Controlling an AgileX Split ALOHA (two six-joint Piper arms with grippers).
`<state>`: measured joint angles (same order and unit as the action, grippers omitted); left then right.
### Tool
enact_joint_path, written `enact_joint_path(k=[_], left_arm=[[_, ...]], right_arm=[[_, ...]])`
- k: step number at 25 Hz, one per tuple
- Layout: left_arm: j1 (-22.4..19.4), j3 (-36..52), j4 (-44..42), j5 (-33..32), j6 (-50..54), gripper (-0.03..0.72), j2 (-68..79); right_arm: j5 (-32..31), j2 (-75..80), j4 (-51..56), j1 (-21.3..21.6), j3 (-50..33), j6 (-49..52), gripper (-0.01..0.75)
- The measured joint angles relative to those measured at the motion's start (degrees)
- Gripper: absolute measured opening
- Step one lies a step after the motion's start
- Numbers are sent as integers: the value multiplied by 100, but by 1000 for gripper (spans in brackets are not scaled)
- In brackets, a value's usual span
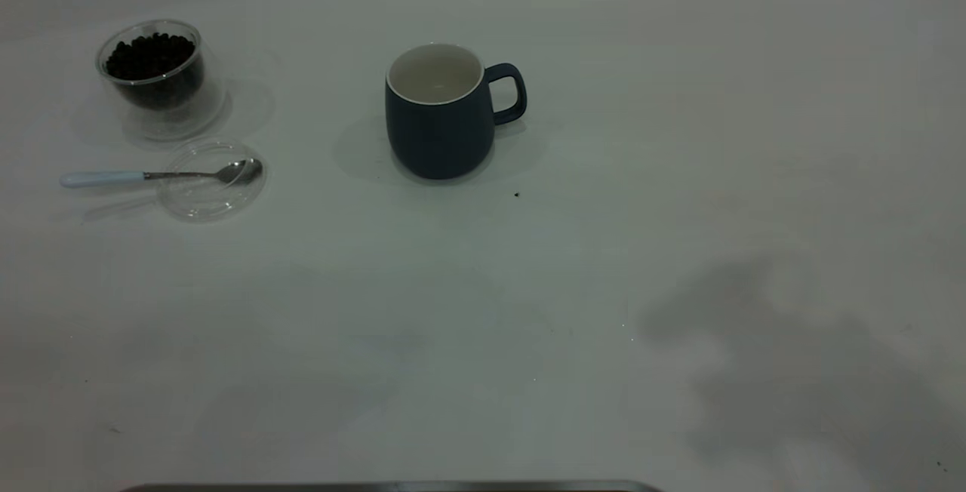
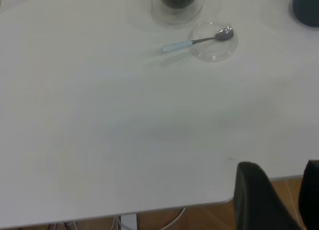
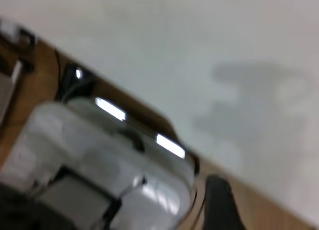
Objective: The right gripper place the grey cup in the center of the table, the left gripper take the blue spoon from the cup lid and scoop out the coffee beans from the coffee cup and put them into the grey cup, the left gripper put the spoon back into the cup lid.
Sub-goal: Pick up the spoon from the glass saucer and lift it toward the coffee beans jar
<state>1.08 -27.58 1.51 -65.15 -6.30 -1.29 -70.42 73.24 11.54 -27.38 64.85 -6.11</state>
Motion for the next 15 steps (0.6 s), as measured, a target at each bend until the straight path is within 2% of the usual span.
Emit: enact_joint_path(k=[5, 8, 12, 15], left_arm=[[0, 0, 0, 0, 0, 283, 0], [0, 0, 0, 0, 0, 283, 0], [0, 0, 0, 0, 0, 283, 0], [0, 0, 0, 0, 0, 283, 0]], right_arm=[[12, -895, -170, 0, -1922, 80, 453], [18, -1438, -255, 0, -2793, 84, 453], [81, -2105, -455, 0, -3430, 90, 453], [331, -2690, -729, 0, -3541, 239, 453]])
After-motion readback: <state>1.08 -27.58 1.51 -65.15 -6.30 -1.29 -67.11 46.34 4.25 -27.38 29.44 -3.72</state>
